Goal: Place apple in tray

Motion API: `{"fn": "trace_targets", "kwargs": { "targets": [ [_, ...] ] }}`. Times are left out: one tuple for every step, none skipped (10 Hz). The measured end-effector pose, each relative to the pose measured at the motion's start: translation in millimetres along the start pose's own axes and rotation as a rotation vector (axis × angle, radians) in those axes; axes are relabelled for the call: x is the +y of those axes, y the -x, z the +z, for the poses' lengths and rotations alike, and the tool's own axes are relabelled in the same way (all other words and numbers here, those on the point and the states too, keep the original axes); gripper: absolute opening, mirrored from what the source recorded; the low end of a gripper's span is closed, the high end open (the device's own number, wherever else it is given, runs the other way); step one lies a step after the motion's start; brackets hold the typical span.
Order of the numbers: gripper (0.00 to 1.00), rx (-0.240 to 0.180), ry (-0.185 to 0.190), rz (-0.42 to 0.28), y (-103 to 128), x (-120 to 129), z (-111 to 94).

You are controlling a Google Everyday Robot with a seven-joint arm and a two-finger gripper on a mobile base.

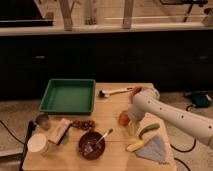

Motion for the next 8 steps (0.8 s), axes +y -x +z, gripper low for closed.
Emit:
{"fn": "trace_targets", "kwargs": {
  "targets": [
    [0.8,0.0,0.0,0.003,-0.3,0.1,0.2],
    [0.8,0.0,0.0,0.005,-0.5,0.3,0.1],
    [0.8,0.0,0.001,0.007,-0.5,0.4,0.1],
    [0.8,0.0,0.002,0.009,-0.6,0.6,0.2],
    [0.8,-0.001,0.003,0.011,-0.7,0.8,0.6],
    [0.8,-0.001,0.003,0.012,-0.7,1.1,0.6],
    [0.8,-0.001,0.004,0.014,-0.8,1.5,0.7],
    [0.8,-0.001,0.004,0.015,-0.8,1.6,0.7]
  ]
}}
